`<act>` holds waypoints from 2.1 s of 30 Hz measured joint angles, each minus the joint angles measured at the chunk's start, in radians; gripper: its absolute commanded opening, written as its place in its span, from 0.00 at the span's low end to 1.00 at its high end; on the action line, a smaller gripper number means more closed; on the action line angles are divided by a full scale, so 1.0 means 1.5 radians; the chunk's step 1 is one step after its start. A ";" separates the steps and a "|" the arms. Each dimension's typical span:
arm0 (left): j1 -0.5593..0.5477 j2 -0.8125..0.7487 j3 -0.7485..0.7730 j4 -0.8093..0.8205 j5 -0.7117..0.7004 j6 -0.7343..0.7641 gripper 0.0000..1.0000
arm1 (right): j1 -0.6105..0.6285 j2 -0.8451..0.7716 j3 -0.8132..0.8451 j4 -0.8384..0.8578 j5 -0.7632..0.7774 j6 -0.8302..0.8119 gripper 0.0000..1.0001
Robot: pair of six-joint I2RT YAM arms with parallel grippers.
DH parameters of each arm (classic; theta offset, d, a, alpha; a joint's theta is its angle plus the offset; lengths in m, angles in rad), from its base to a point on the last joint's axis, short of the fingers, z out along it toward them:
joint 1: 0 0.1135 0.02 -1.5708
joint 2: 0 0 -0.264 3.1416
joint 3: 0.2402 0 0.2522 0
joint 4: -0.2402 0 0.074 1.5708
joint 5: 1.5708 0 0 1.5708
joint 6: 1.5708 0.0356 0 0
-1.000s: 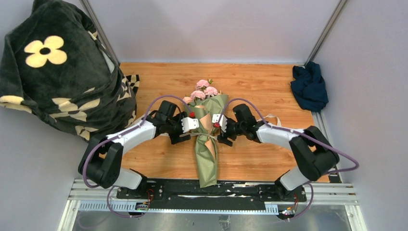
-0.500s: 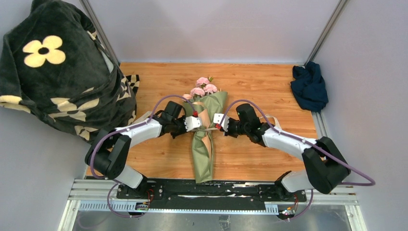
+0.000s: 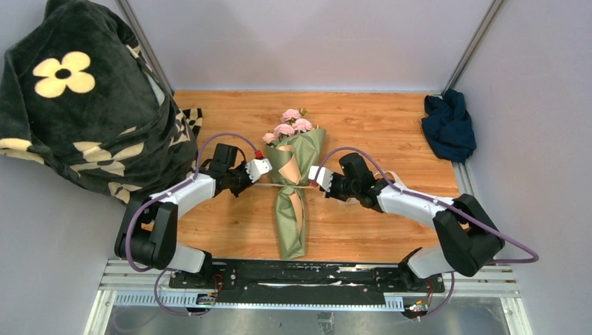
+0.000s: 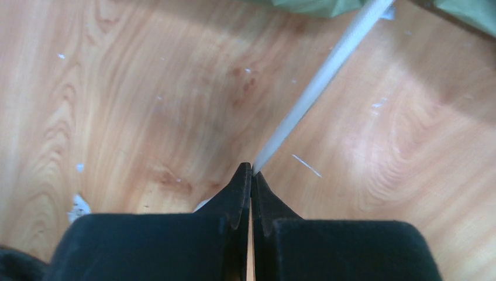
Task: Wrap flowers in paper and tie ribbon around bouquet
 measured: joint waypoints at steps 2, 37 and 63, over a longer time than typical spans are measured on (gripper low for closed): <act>0.004 -0.004 0.017 -0.040 0.012 -0.010 0.00 | -0.003 0.004 0.006 -0.012 -0.004 -0.001 0.18; -0.137 -0.068 0.241 -0.359 0.343 -0.101 0.00 | 0.117 0.102 -0.002 0.496 -0.277 0.301 0.44; -0.141 -0.451 0.054 -0.357 0.212 -0.088 0.75 | 0.120 0.060 -0.056 0.548 -0.277 0.295 0.00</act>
